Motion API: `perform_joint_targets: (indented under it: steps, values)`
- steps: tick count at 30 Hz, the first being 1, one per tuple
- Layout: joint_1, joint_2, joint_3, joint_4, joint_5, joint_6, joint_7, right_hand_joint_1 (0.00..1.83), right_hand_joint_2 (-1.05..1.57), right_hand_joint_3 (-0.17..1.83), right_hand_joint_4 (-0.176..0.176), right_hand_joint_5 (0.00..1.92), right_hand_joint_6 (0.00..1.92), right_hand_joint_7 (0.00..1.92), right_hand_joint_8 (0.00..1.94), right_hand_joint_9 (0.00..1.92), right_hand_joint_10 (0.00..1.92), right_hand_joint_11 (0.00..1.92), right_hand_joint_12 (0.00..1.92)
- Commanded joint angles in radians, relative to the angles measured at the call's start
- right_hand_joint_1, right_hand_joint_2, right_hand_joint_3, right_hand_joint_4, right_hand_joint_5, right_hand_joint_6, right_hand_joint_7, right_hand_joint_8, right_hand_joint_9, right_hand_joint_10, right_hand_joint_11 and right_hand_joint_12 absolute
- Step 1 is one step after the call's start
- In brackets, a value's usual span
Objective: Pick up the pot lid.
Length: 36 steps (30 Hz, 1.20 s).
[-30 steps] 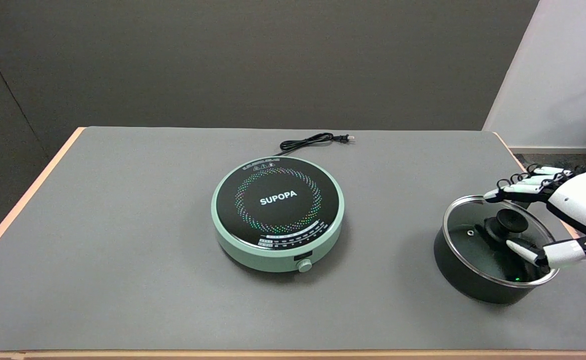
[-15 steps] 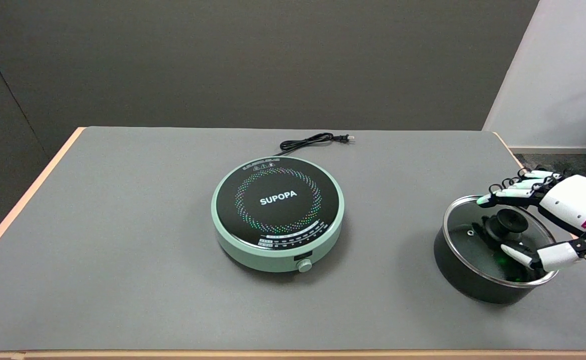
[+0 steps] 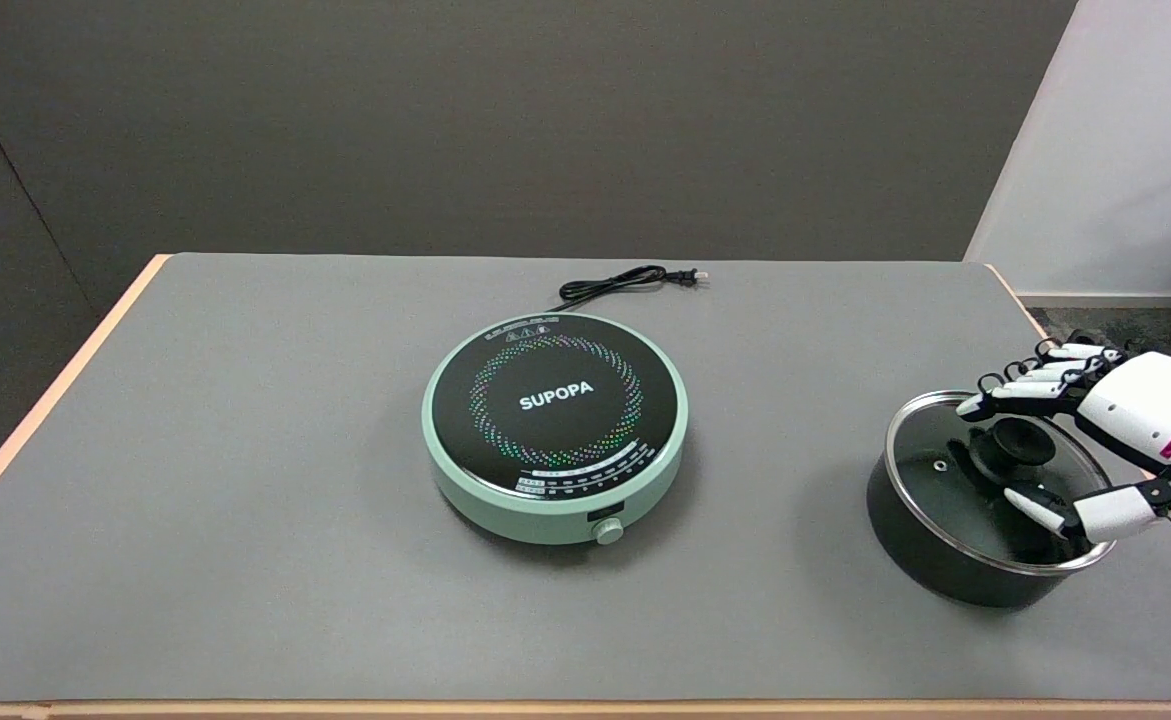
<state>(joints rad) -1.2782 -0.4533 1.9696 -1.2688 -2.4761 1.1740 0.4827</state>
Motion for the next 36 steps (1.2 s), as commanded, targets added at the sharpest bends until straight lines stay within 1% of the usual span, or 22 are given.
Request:
perform_joint_targets:
  steps: [1, 5, 6, 7, 8, 20, 23, 25, 27, 28, 30, 31, 36]
  values:
    - [0.024, 0.007, -0.025, 0.026, 0.0, 0.004, -0.002, 0.72, 0.56, 0.92, 0.176, 0.63, 0.4, 0.76, 0.28, 0.76, 0.54, 0.5, 0.85]
    - [0.032, 0.007, -0.035, 0.026, 0.0, 0.01, -0.002, 0.73, 0.56, 0.92, 0.176, 0.63, 0.41, 0.76, 0.28, 0.76, 0.54, 0.5, 0.85]
    - [-0.019, 0.032, 0.059, -0.003, -0.144, 0.06, 0.028, 0.73, 0.56, 0.92, 0.176, 0.63, 0.41, 0.76, 0.29, 0.76, 0.55, 0.5, 0.85]
    - [-0.025, 0.035, 0.072, -0.006, -0.164, 0.067, 0.032, 0.73, 0.56, 0.92, 0.176, 0.63, 0.41, 0.77, 0.29, 0.77, 0.55, 0.5, 0.85]
    - [0.036, 0.006, -0.038, 0.028, 0.0, 0.011, -0.002, 0.74, 0.56, 0.92, 0.176, 0.63, 0.41, 0.77, 0.29, 0.77, 0.56, 0.5, 0.85]
    - [0.039, 0.014, -0.038, 0.036, 0.0, 0.015, -0.002, 0.79, 0.59, 0.9, 0.176, 0.66, 0.48, 0.82, 0.36, 0.8, 0.62, 0.51, 0.84]
    - [0.039, 0.016, -0.038, 0.036, 0.0, 0.015, -0.002, 0.81, 0.6, 0.89, 0.176, 0.67, 0.54, 0.84, 0.4, 0.81, 0.65, 0.52, 0.86]
    - [0.039, 0.016, -0.038, 0.036, 0.0, 0.016, -0.002, 0.82, 0.62, 0.88, 0.176, 0.68, 0.61, 0.86, 0.44, 0.82, 0.68, 0.54, 0.9]
    - [0.039, 0.016, -0.039, 0.036, 0.0, 0.019, -0.002, 0.77, 0.62, 0.94, 0.176, 0.67, 0.7, 0.84, 0.53, 0.82, 0.72, 0.56, 0.92]
    - [0.041, 0.016, -0.04, 0.036, 0.0, 0.02, -0.002, 0.77, 0.63, 0.94, 0.176, 0.68, 0.72, 0.85, 0.55, 0.82, 0.72, 0.56, 0.93]
    - [0.052, 0.016, -0.05, 0.036, 0.0, 0.022, -0.002, 0.79, 0.64, 0.93, 0.176, 0.69, 0.75, 0.86, 0.57, 0.82, 0.72, 0.56, 0.93]
    - [0.056, 0.017, -0.055, 0.036, 0.0, 0.022, -0.002, 0.84, 0.67, 0.84, 0.176, 0.7, 0.75, 0.88, 0.53, 0.83, 0.7, 0.56, 0.94]
    - [0.069, 0.02, -0.069, 0.038, 0.001, 0.023, -0.002, 0.86, 0.68, 0.86, 0.176, 0.7, 0.8, 0.89, 0.57, 0.84, 0.72, 0.56, 0.94]
